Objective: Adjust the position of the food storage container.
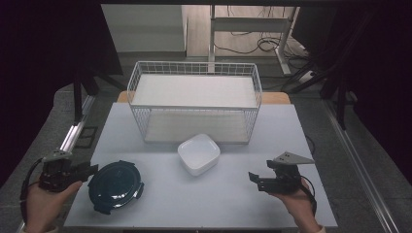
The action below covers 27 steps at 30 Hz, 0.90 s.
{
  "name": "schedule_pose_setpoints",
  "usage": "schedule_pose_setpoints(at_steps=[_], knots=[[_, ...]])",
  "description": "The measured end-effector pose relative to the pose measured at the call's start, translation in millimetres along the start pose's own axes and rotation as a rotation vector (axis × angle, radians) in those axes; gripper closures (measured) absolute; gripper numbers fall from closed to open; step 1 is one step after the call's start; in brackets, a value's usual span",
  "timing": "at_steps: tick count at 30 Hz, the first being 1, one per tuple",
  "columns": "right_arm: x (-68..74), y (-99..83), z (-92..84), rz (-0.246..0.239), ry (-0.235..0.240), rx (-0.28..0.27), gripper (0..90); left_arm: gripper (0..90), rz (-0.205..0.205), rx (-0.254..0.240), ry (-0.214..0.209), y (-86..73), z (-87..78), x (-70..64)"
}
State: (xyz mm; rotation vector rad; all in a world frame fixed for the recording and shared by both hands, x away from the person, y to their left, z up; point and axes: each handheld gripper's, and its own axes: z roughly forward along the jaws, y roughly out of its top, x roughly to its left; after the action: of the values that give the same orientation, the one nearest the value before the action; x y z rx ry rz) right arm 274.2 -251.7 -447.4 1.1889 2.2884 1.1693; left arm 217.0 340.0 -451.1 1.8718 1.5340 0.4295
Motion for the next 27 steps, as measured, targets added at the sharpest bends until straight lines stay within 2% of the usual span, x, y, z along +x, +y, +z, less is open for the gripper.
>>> schedule_pose_setpoints(at_steps=[4, 9, 10, 14, 16, 19, 21, 27], knots=[[0.0, -0.9, 1.2, -0.001, -0.002, 0.008, 16.8, 79.1, -0.005, 0.036, 0.030, -4.9, 8.7, 9.8], [0.2, -1.1, 1.9, 0.000, -0.002, 0.012, 16.8, 88.3, -0.017, 0.054, 0.034, -8.0, 12.6, 17.5], [0.1, -1.3, 2.1, 0.001, -0.002, 0.014, 16.8, 88.8, -0.024, 0.064, 0.046, -9.8, 14.7, 20.9], [0.5, -1.8, 3.2, -0.004, -0.004, 0.022, 16.8, 88.6, -0.042, 0.083, 0.048, -13.7, 19.5, 27.0], [0.7, -1.9, 3.4, -0.004, -0.005, 0.023, 16.8, 88.6, -0.045, 0.090, 0.051, -14.7, 21.2, 28.1], [1.5, -1.8, 3.9, -0.001, -0.005, 0.022, 16.8, 89.0, -0.036, 0.126, 0.068, -17.4, 29.3, 29.6], [1.4, -1.7, 3.5, 0.000, -0.008, 0.019, 16.8, 89.1, -0.031, 0.128, 0.072, -17.9, 31.1, 29.0], [1.0, -1.0, 0.8, 0.002, -0.010, 0.010, 16.8, 89.8, -0.022, 0.161, 0.046, -21.4, 39.3, 26.0]])
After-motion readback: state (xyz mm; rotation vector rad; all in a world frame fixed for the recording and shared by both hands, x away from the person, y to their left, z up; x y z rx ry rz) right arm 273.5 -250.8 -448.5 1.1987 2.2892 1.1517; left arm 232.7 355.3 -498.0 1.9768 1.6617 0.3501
